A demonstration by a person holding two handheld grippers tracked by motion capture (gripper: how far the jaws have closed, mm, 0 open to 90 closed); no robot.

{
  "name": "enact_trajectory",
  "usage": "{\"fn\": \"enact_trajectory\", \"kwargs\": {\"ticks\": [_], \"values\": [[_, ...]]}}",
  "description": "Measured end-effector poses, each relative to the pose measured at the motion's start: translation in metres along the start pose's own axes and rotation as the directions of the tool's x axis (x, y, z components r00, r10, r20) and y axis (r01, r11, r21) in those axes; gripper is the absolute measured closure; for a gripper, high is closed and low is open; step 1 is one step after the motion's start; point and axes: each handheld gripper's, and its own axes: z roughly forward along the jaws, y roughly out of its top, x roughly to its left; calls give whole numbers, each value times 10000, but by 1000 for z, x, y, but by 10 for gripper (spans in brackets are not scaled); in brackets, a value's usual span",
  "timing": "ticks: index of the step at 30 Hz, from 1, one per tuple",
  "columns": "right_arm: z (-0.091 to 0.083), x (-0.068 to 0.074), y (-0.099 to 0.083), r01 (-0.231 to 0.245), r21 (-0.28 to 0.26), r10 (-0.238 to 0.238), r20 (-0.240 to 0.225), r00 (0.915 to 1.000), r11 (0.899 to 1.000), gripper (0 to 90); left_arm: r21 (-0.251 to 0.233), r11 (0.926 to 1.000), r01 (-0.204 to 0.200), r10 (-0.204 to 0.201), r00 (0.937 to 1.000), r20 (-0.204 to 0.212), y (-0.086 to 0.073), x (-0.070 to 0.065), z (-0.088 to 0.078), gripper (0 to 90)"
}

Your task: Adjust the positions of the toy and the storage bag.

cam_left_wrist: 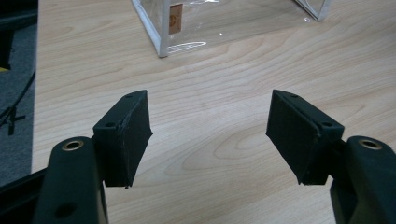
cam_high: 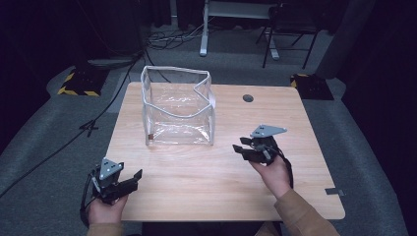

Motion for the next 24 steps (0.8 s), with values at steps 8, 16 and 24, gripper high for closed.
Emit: {"fn": "enact_trajectory", "kwargs": {"ticks": [8,16,24], "values": [[39,-8,18,45,-199,-51,-286,9996,9998,558,32,10000,71,-71,10000,-17,2,5,14,302],[75,-17,32,-291,-54,287,-665,9974,9996,594,194,9998,-9,4,9997,259,4,4,18,309],[104,-15,48,-46,364,61,-418,9991,9993,722,179,9998,-88,84,9997,218,3,5,19,310]]}}
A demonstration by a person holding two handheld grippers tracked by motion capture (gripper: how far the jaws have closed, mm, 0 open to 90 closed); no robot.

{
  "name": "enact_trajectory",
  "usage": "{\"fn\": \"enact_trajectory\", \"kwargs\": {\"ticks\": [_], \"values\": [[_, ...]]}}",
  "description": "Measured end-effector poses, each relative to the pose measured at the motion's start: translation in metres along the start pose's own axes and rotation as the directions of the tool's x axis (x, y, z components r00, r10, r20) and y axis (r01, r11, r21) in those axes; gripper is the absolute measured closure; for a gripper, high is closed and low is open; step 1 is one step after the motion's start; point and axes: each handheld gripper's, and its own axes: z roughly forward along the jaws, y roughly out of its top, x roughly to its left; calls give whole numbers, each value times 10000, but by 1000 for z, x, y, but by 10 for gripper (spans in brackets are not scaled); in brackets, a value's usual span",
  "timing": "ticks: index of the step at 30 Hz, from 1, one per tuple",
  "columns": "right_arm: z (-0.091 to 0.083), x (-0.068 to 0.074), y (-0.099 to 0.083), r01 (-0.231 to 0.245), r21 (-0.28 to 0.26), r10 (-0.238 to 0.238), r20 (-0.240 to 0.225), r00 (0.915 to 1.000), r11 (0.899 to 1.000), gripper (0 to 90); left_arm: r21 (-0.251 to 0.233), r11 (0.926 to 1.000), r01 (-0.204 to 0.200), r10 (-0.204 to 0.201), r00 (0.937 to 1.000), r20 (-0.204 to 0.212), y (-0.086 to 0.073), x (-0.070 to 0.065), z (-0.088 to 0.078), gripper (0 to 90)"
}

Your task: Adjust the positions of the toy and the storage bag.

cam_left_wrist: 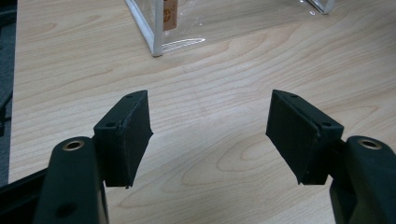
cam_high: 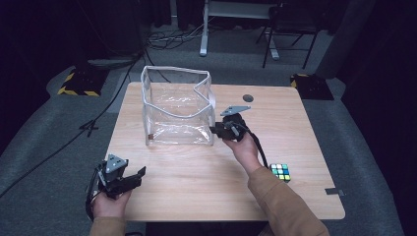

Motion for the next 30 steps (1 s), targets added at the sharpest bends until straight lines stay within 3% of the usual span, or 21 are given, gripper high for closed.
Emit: {"fn": "enact_trajectory", "kwargs": {"ticks": [1,2,4,6,8,10,15,16,20,25,30], "values": [[0,0,0,0,0,0,0,10000,10000,722,0,10000,0,0,10000,0,0,0,0,310],[3,2,2,94,204,-94,10,10000,9997,822,2,10000,-17,17,10000,17,0,0,1,310],[2,4,2,138,285,-141,102,9998,9995,863,1,10000,0,0,10000,37,2,0,2,309],[1,5,1,14,250,-15,14,10000,9997,869,-31,10000,12,-12,10000,17,4,0,4,309],[0,4,0,183,263,-185,49,9998,9995,870,-38,10000,18,-17,10000,63,5,0,5,309],[-8,8,-5,-31,324,28,85,10000,9995,870,-88,10000,10,-8,9999,131,10,-2,9,309],[-22,10,-16,132,339,-136,106,9999,9993,869,0,9998,-191,191,9996,195,17,-8,19,314],[-31,11,-23,61,376,-64,71,10000,9993,868,52,9993,-362,361,9990,264,21,-13,25,329],[-42,13,-31,70,478,-74,86,9999,9988,868,218,9991,-374,367,9987,348,28,-20,34,356],[-67,14,-50,-142,496,144,-25,9999,9987,868,64,9986,-533,529,9973,501,38,-25,46,386],[-85,16,-64,-339,471,342,-37,9994,9983,867,129,9951,-976,961,9914,889,52,-38,65,531]]}}
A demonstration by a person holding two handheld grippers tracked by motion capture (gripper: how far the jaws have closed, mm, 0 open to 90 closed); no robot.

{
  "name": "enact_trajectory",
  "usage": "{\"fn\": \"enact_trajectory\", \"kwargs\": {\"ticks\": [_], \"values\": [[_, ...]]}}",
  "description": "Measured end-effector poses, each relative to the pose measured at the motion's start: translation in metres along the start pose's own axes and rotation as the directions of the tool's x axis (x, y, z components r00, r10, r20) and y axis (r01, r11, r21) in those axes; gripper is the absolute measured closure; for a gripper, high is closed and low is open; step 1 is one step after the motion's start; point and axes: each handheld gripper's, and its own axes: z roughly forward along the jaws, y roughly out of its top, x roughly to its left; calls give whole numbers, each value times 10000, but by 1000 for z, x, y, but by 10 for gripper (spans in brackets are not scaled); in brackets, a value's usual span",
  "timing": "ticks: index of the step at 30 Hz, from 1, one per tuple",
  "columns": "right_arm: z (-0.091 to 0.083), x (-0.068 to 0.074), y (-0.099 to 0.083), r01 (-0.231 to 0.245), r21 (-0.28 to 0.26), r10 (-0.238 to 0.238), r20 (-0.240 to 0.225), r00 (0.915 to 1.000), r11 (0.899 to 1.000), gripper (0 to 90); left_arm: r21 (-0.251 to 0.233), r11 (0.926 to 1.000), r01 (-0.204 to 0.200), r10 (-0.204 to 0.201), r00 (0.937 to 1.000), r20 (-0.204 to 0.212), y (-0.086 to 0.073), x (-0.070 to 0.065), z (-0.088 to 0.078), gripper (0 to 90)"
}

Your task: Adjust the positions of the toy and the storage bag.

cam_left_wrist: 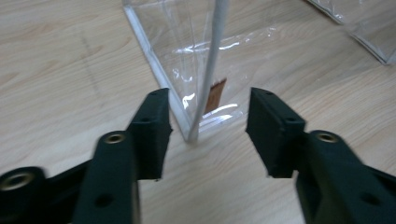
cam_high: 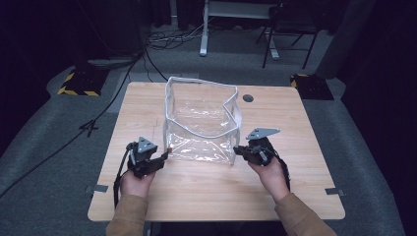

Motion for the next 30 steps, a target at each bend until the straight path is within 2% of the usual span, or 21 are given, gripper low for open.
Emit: {"fn": "enact_trajectory", "kwargs": {"ticks": [3,4,5,6,7,10,13,16,17,19,21,23,29,30], "values": [[-10,-1,-9,-73,12,73,25,10000,10000,868,196,9994,-288,287,9996,43,8,-8,12,647],[-14,-2,-12,-184,-6,184,36,9998,9998,867,181,9991,-374,370,9991,190,9,-10,15,701],[-16,-3,-14,-211,8,211,26,9998,9998,868,251,9963,-827,816,9957,427,11,-15,15,766],[-20,-4,-18,-286,-15,286,35,9996,9996,867,282,9929,-1158,1149,9929,317,12,-21,16,858],[-24,-4,-21,-374,-38,375,61,9993,9993,867,383,9888,-1440,1430,9894,264,12,-26,16,864],[-35,-7,-31,-425,-59,426,162,9990,9991,867,436,9846,-1694,1670,9845,537,10,-38,13,869],[-46,-8,-42,-652,-121,652,-5,9979,9978,867,502,9802,-1913,1863,9783,901,5,-51,5,869],[-58,-5,-54,-584,-188,581,-163,9982,9981,866,521,9763,-2102,2035,9728,1105,-3,-63,-3,868],[-61,-4,-57,-526,-202,522,-181,9985,9984,866,543,9739,-2202,2120,9689,1273,-7,-68,-7,868],[-66,-1,-62,-468,-218,463,-222,9987,9987,866,499,9748,-2173,2093,9690,1314,-10,-72,-11,868],[-78,6,-74,-435,-206,426,-421,9982,9988,866,566,9708,-2332,2219,9622,1580,-20,-82,-23,867],[-84,11,-79,-310,-180,300,-506,9983,9994,865,558,9701,-2362,2243,9602,1665,-27,-89,-30,866],[-102,23,-97,-195,-189,180,-762,9969,9996,864,531,9689,-2417,2241,9479,2265,-40,-106,-44,865],[-105,24,-100,-179,-186,164,-772,9969,9997,864,534,9655,-2549,2363,9437,2317,-41,-109,-46,865]]}}
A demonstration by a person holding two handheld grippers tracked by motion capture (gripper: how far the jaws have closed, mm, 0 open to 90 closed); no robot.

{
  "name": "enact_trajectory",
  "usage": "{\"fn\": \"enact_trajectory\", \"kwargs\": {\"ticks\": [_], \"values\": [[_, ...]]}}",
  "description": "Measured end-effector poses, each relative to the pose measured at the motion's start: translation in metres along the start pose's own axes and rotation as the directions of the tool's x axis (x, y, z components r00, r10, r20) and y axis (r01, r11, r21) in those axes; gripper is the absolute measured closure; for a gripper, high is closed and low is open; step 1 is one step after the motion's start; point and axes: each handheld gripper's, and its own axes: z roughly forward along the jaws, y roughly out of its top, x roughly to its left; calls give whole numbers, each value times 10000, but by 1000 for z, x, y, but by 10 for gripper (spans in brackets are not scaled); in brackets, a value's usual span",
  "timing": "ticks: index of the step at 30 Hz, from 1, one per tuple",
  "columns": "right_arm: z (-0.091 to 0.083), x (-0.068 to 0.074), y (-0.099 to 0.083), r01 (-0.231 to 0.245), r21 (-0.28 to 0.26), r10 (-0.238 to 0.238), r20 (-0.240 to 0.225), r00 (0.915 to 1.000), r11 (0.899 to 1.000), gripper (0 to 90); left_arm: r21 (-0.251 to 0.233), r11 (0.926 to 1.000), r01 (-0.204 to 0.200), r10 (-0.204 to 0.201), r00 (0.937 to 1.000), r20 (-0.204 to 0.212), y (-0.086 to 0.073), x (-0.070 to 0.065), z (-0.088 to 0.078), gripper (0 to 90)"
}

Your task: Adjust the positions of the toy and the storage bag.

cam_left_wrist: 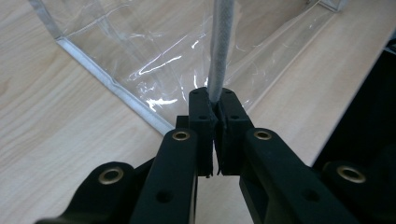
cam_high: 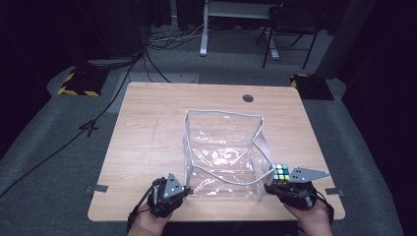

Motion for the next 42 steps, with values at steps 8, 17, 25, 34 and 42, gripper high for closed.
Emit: {"fn": "enact_trajectory", "kwargs": {"ticks": [8,17,25,34,42], "values": [[-21,11,-19,-197,63,198,-94,9998,9998,862,-8,9998,-221,221,9991,371,-5,-22,-4,864],[-35,20,-33,-246,40,247,-213,9995,9997,860,81,9991,-422,416,9966,712,-8,-36,-8,863],[-40,19,-32,-298,15,298,-259,9992,9996,746,1,9995,-310,309,9945,997,-10,-36,-13,712],[-58,7,-32,-187,115,190,-248,9995,9998,517,-285,9994,179,-154,9960,875,-20,-19,-34,486],[-68,-15,-27,-961,-369,989,817,9917,9947,401,-533,9960,715,-729,9970,-245,-25,10,-39,457]]}}
